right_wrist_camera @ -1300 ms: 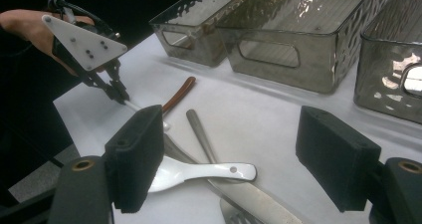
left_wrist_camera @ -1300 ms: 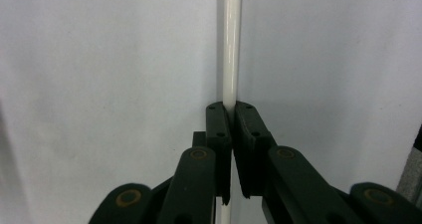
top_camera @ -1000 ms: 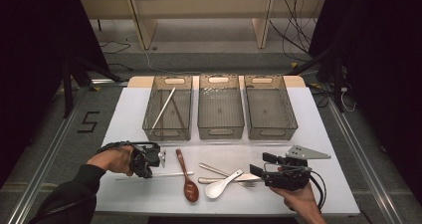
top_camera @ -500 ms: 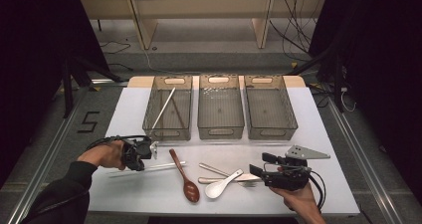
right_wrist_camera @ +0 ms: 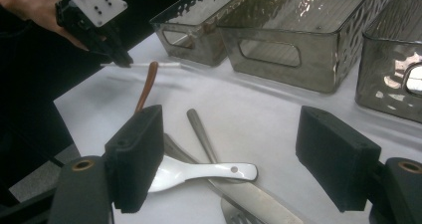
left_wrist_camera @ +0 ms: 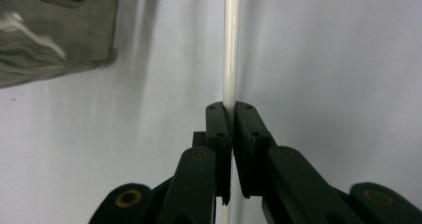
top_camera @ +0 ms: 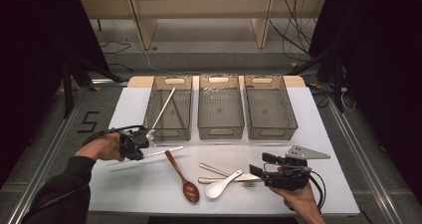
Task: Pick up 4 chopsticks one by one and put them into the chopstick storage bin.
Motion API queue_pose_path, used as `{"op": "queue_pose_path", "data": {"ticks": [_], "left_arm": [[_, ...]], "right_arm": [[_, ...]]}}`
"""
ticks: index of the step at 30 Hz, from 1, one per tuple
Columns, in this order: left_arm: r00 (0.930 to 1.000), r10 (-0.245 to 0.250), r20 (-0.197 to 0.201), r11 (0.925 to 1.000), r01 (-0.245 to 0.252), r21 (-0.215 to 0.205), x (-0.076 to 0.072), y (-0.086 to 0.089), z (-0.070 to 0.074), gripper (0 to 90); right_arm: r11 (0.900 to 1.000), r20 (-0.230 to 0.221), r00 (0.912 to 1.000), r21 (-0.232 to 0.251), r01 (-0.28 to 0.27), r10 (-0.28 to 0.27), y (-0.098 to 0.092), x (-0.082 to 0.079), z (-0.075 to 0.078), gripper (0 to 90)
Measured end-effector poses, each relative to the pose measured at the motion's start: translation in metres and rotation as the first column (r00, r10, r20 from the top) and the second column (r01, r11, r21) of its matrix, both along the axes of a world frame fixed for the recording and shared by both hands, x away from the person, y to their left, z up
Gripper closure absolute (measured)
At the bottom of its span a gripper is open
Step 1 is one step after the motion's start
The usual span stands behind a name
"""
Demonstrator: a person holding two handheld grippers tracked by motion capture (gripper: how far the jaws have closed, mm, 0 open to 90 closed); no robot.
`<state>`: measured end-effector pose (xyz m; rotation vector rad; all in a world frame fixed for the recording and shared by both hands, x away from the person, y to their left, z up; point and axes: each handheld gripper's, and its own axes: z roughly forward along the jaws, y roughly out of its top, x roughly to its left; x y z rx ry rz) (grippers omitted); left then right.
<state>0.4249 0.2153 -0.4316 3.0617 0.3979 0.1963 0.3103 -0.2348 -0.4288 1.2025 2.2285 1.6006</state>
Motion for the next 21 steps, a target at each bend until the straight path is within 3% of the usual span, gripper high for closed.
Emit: {"op": "queue_pose_path", "data": {"ticks": [3,6,9,14,18,19,21], "left_arm": [[0.9995,0.025,0.018,0.9996,-0.024,-0.015,0.003,-0.001,0.003,85.4],[0.9975,0.062,0.032,0.9964,-0.060,-0.059,0.004,-0.001,0.008,85.3],[0.9930,0.113,0.036,0.9857,-0.107,-0.130,0.005,-0.002,0.016,85.3],[0.9787,0.205,0.014,0.9476,-0.195,-0.253,0.011,-0.002,0.029,85.3],[0.9609,0.276,-0.020,0.8948,-0.265,-0.360,0.015,0.000,0.038,85.3],[0.9564,0.291,-0.026,0.8844,-0.279,-0.374,0.016,0.000,0.041,85.3],[0.9523,0.303,-0.033,0.8709,-0.291,-0.396,0.018,0.001,0.045,85.3]], "right_arm": [[1.000,-0.001,1.0000,0.001,0.000,0.000,0.000,0.000,0.000,28.0],[1.000,0.000,1.0000,0.001,0.000,0.000,0.000,0.000,0.000,28.0],[1.000,0.001,1.0000,0.002,0.001,-0.001,0.000,0.000,0.000,27.9],[1.000,0.002,1.0000,0.003,0.001,-0.001,0.000,0.000,0.000,27.9],[1.000,0.001,1.0000,0.005,0.002,-0.002,0.000,0.000,0.000,27.9],[1.000,0.001,1.0000,0.004,0.001,-0.001,0.000,0.000,0.001,27.9],[1.000,0.002,1.0000,0.003,0.001,-0.001,0.000,-0.001,0.001,27.9]]}}
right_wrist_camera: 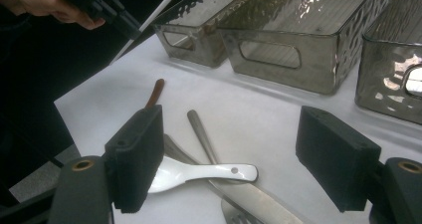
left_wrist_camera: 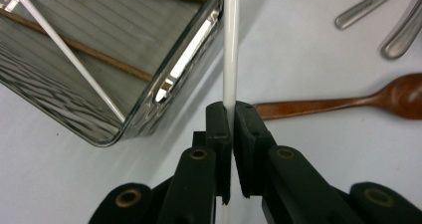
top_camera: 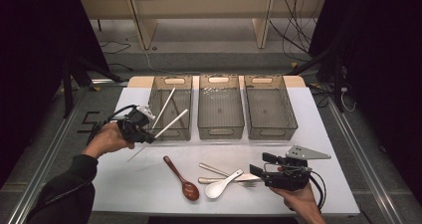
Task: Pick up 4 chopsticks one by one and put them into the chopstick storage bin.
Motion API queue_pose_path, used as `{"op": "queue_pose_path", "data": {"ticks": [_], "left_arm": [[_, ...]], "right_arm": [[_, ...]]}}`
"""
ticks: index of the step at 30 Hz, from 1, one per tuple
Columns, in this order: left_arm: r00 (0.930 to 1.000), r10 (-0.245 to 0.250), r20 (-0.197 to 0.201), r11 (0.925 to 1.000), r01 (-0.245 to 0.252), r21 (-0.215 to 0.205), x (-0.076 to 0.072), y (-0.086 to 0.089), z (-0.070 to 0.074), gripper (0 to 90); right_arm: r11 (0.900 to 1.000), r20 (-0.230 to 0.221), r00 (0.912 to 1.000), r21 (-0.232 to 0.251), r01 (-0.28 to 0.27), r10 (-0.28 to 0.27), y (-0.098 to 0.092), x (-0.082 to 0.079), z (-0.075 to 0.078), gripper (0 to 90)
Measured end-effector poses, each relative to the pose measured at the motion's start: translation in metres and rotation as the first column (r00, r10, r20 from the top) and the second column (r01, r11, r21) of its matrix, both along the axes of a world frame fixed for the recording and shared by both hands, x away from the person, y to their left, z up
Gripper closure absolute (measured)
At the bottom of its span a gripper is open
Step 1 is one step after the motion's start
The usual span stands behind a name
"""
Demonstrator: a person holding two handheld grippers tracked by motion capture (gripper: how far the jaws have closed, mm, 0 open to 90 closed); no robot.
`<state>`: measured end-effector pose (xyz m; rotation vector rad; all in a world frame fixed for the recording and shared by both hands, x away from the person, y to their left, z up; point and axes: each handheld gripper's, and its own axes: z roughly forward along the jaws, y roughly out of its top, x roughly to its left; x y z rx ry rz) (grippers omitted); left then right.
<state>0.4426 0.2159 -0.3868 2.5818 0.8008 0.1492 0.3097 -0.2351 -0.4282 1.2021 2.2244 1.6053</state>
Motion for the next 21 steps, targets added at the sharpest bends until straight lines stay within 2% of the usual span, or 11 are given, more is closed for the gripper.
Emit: {"op": "queue_pose_path", "data": {"ticks": [3,7,9,12,15,16,18,19,21], "left_arm": [[0.9990,0.043,0.011,0.9976,-0.042,-0.055,0.003,0.000,0.006,85.3],[0.9950,0.099,0.012,0.9879,-0.097,-0.121,0.009,0.001,0.013,85.3],[0.9928,0.118,0.022,0.9840,-0.114,-0.138,0.013,0.001,0.015,85.3],[0.9871,0.157,0.031,0.9732,-0.150,-0.175,0.019,0.000,0.019,85.3],[0.9835,0.177,0.037,0.9662,-0.166,-0.197,0.024,0.000,0.023,85.3],[0.9810,0.191,0.034,0.9590,-0.179,-0.220,0.026,0.000,0.024,85.3],[0.9763,0.212,0.042,0.9514,-0.197,-0.237,0.030,-0.001,0.028,85.3],[0.9756,0.215,0.044,0.9503,-0.199,-0.239,0.032,-0.001,0.029,85.3],[0.9711,0.235,0.043,0.9417,-0.216,-0.258,0.036,-0.001,0.033,85.3]], "right_arm": [[1.000,0.000,1.0000,0.002,0.001,-0.001,0.000,0.000,0.000,27.9],[1.000,0.000,1.0000,0.000,-0.001,0.001,0.000,0.000,0.000,27.9],[1.000,-0.001,1.0000,0.000,0.000,0.000,0.000,0.000,0.000,28.0],[1.000,0.001,1.0000,0.004,0.001,-0.001,0.000,0.000,0.000,27.9],[1.000,0.003,1.0000,0.005,0.001,-0.001,0.000,0.000,0.000,27.9],[1.000,0.003,1.0000,0.005,0.001,-0.001,0.000,0.000,0.000,27.9],[1.000,0.004,1.0000,0.006,0.001,-0.001,0.000,0.000,0.000,27.9],[1.000,0.005,1.0000,0.006,0.000,0.000,-0.001,0.000,0.000,27.9],[1.000,0.006,1.0000,0.007,0.000,0.000,-0.001,0.000,0.001,27.9]]}}
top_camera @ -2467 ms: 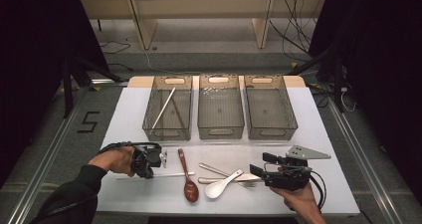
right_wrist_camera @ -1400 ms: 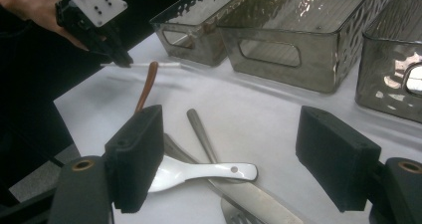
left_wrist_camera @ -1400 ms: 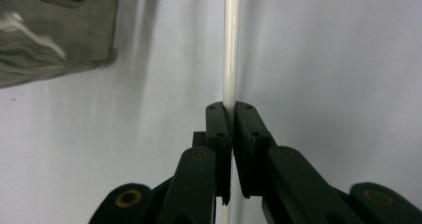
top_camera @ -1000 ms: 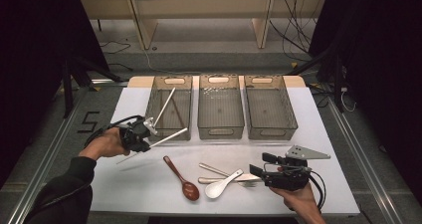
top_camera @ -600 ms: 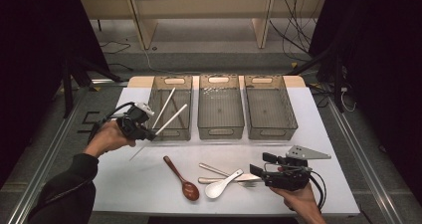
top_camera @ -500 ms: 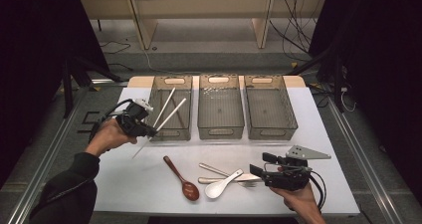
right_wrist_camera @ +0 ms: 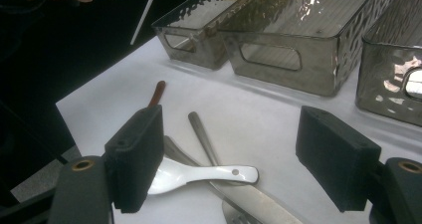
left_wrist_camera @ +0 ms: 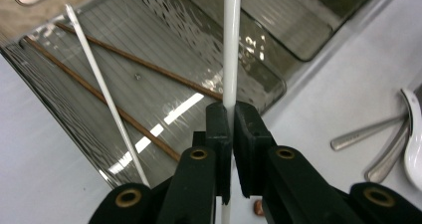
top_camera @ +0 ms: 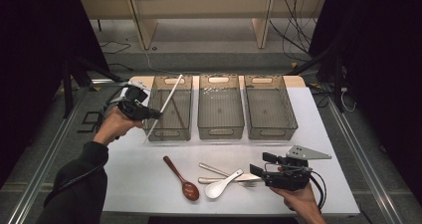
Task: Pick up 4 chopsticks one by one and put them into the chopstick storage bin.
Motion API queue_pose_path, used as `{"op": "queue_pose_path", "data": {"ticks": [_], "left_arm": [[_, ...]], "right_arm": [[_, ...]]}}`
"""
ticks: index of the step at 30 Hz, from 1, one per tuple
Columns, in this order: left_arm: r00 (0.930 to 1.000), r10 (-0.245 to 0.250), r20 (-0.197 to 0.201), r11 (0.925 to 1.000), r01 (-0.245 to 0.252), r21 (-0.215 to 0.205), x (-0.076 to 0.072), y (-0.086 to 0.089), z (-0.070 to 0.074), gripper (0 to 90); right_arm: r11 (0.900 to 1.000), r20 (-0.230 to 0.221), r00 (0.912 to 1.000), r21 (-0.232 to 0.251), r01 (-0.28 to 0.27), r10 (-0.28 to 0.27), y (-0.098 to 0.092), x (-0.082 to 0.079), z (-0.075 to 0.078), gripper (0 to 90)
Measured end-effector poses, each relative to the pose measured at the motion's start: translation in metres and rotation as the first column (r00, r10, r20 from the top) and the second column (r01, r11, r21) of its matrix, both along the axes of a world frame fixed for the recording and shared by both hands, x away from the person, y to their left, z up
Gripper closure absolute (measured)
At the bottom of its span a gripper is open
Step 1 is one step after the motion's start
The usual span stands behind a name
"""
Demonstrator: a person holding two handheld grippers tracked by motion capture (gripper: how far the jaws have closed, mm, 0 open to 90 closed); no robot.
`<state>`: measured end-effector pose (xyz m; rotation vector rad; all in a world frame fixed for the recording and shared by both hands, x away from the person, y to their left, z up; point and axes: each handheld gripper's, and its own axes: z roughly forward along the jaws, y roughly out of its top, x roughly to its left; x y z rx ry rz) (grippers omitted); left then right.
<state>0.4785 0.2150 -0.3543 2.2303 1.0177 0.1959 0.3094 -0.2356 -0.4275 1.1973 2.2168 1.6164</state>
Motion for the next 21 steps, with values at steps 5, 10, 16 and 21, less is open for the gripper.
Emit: {"op": "queue_pose_path", "data": {"ticks": [5,10,16,21], "left_arm": [[0.9992,0.034,0.023,0.9990,-0.033,-0.030,0.010,-0.001,0.010,85.3],[0.9977,0.055,0.039,0.9975,-0.054,-0.046,0.018,-0.006,0.017,85.3],[0.9953,0.071,0.066,0.9970,-0.068,-0.037,0.028,-0.014,0.023,85.3],[0.9912,0.097,0.090,0.9948,-0.094,-0.038,0.037,-0.017,0.024,85.2]], "right_arm": [[1.000,-0.003,1.0000,0.003,0.001,-0.001,0.000,0.000,0.000,27.9],[1.000,-0.001,1.0000,0.001,-0.002,0.002,0.000,0.000,0.000,27.9],[1.000,-0.003,1.0000,0.003,-0.002,0.002,-0.001,0.000,0.000,27.9],[1.000,-0.002,1.0000,0.003,-0.002,0.002,-0.001,0.000,0.000,27.9]]}}
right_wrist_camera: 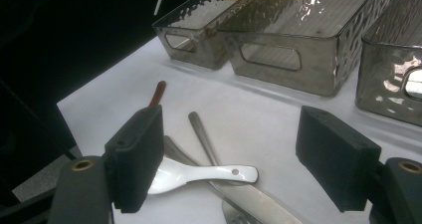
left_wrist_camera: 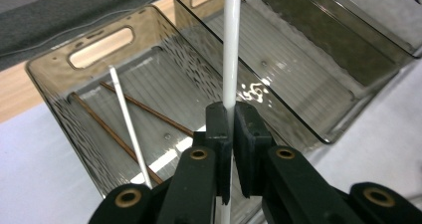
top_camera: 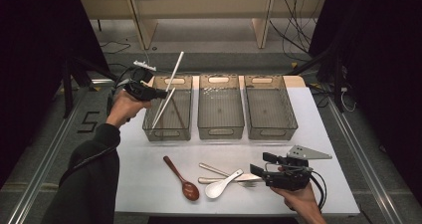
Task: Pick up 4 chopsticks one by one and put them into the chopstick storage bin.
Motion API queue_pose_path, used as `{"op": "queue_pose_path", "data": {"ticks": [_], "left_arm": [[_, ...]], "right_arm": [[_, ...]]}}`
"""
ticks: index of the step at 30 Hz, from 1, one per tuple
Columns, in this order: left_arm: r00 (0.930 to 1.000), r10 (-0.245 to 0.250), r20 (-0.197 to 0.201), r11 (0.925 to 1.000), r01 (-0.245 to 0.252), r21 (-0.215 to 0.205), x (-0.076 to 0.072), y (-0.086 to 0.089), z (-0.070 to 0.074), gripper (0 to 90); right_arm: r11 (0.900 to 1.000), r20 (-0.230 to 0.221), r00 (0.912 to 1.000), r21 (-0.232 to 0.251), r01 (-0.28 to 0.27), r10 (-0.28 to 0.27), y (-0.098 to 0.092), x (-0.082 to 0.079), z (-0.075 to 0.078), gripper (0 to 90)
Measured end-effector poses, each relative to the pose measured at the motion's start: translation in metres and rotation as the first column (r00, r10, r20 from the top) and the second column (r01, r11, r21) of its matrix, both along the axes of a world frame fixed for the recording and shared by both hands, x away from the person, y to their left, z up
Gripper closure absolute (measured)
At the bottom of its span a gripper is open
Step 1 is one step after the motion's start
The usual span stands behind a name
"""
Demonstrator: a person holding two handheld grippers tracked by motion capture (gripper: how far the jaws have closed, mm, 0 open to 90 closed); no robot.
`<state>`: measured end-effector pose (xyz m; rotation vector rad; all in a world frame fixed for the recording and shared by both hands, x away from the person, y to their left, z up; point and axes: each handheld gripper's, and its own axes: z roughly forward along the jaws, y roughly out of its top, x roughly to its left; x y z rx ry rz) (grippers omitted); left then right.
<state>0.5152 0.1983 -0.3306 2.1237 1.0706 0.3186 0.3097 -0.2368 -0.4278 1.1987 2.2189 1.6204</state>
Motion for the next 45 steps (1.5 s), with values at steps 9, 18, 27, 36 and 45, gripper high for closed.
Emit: {"op": "queue_pose_path", "data": {"ticks": [9,18,27,36,45], "left_arm": [[0.9994,0.029,0.019,0.9996,-0.029,0.004,0.007,0.002,-0.015,85.2],[0.9986,0.053,0.005,0.9973,-0.054,0.051,0.012,0.002,-0.035,85.2],[0.9979,0.064,0.006,0.9952,-0.064,0.075,0.013,-0.002,-0.046,85.1],[0.9981,0.062,-0.001,0.9941,-0.061,0.089,0.012,-0.002,-0.057,84.9],[0.9969,0.073,-0.031,0.9924,-0.069,0.102,0.012,-0.002,-0.068,84.7]], "right_arm": [[1.000,0.001,1.0000,0.001,-0.001,0.001,0.000,0.000,0.000,27.9],[1.000,-0.001,1.0000,0.001,-0.003,0.003,0.001,-0.001,0.001,27.9],[1.000,-0.002,1.0000,0.002,-0.006,0.006,0.000,-0.001,0.001,27.9],[1.000,0.001,1.0000,0.001,-0.007,0.007,0.000,-0.001,0.001,27.9],[1.000,0.000,1.0000,0.002,-0.006,0.006,0.000,-0.001,0.001,27.9]]}}
